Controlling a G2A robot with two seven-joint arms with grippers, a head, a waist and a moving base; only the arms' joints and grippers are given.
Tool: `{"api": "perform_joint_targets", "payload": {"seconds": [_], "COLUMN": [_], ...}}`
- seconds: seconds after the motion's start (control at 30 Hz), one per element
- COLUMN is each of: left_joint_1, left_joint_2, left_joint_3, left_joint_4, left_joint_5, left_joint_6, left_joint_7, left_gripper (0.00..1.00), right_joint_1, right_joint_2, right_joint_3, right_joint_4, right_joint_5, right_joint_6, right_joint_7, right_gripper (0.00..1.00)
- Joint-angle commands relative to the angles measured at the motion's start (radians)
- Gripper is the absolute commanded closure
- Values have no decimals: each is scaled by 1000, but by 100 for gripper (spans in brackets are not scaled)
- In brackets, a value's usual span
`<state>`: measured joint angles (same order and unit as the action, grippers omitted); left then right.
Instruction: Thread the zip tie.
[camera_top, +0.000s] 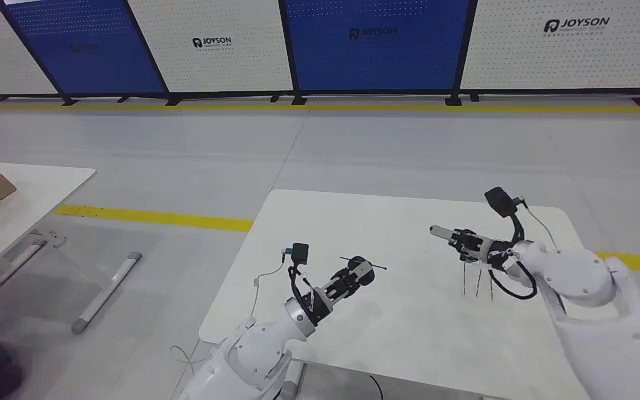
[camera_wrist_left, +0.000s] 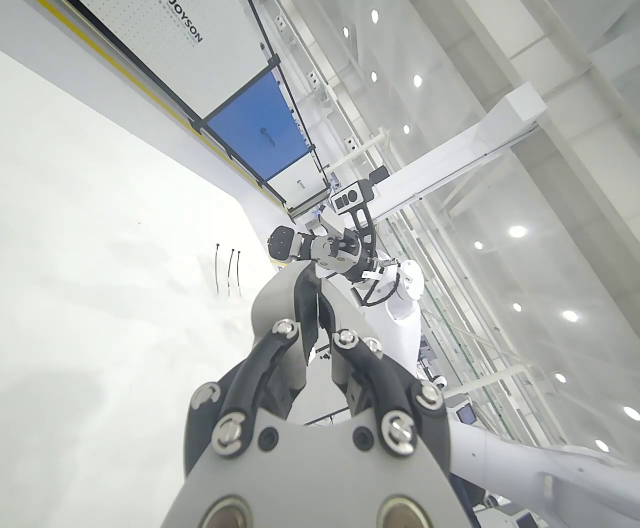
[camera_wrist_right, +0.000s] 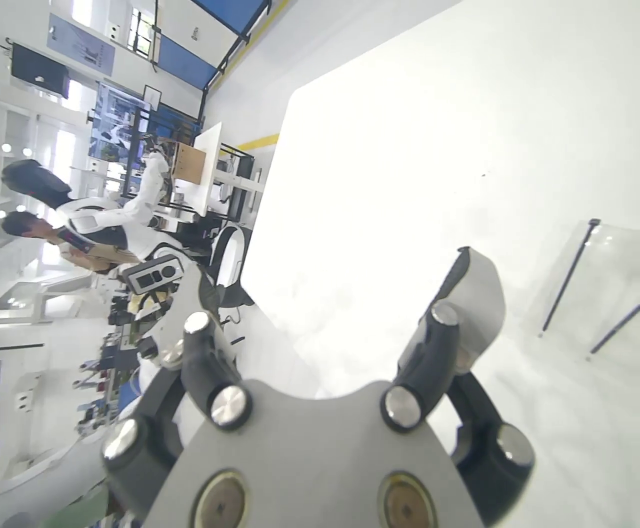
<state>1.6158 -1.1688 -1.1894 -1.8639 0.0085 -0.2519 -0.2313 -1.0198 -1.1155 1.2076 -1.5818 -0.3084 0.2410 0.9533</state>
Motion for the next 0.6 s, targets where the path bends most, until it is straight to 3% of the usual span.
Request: {"api": "perform_joint_targets", "payload": {"seconds": [0.0,0.07,0.2,0.27,0.37,0.57], "left_joint_1": [0,0,0,0,0,0], "left_joint_2": [0,0,0,0,0,0], "left_joint_3": [0,0,0,0,0,0], "left_joint_4": [0,0,0,0,0,0], "left_joint_5": [0,0,0,0,0,0], "left_joint_6": [0,0,0,0,0,0], "left_joint_7": [0,0,0,0,0,0], "left_gripper": [100,100,100,100,100,100], "right_joint_1": [8,11,-14,-51,-87,-88], "right_joint_2": [6,12,18,16,10,2], "right_joint_3": [-9,-4,20,20,2,-8], "right_joint_4": [-27,-47,-67,-63,-24,37], "right_joint_5": [-162,-227,-271,-270,-249,-222], "right_joint_6": [51,94,99,99,75,13], "right_joint_7": [23,39,40,-19,-99,-182], "right_gripper": [0,0,0,0,0,0]}}
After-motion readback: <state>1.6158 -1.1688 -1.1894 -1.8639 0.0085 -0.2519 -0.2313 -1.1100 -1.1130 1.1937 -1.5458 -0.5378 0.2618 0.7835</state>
